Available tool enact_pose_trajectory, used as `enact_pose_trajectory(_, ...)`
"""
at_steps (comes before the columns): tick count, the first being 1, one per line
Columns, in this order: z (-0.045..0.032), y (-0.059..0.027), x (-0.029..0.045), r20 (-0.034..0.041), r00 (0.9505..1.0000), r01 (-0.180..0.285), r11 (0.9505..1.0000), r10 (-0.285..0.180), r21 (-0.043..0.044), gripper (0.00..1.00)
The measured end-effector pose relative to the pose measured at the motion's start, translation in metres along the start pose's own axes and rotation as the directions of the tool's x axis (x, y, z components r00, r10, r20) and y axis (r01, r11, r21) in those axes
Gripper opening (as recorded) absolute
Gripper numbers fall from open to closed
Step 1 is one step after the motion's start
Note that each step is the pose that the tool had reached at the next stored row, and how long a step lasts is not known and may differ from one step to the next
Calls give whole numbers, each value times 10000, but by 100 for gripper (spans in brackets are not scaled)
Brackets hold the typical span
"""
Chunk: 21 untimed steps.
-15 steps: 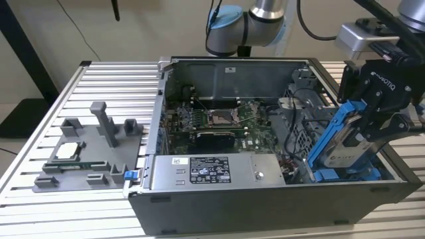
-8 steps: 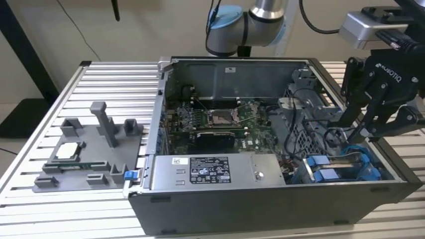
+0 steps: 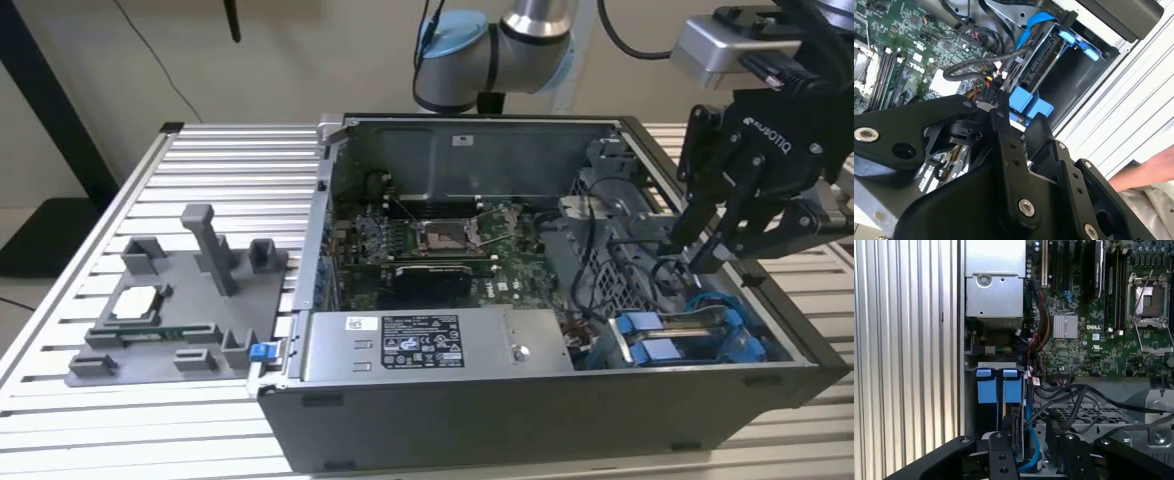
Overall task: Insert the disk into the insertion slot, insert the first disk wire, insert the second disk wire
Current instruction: 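Insert the disk into the insertion slot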
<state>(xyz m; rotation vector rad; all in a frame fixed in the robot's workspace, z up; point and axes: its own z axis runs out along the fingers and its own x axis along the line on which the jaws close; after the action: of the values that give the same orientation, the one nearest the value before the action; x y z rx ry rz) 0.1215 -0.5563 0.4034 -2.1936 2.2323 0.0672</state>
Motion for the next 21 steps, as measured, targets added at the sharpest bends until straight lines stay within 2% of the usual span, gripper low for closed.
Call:
enact_pose_trajectory(8, 72, 4, -81, 246, 9997, 6, 10000, -8, 54, 100)
enact_pose_trajectory(15, 126, 14, -100, 541, 9985, 14, 9999, -21, 122, 100)
enact_pose_trajectory(17, 127, 15, -101, 553, 9985, 17, 9999, -23, 123, 100)
enact_pose_trajectory(18, 127, 15, -101, 553, 9985, 17, 9999, -24, 123, 0)
enact_pose_trajectory(21, 127, 18, -101, 553, 9985, 17, 9999, -23, 125, 0)
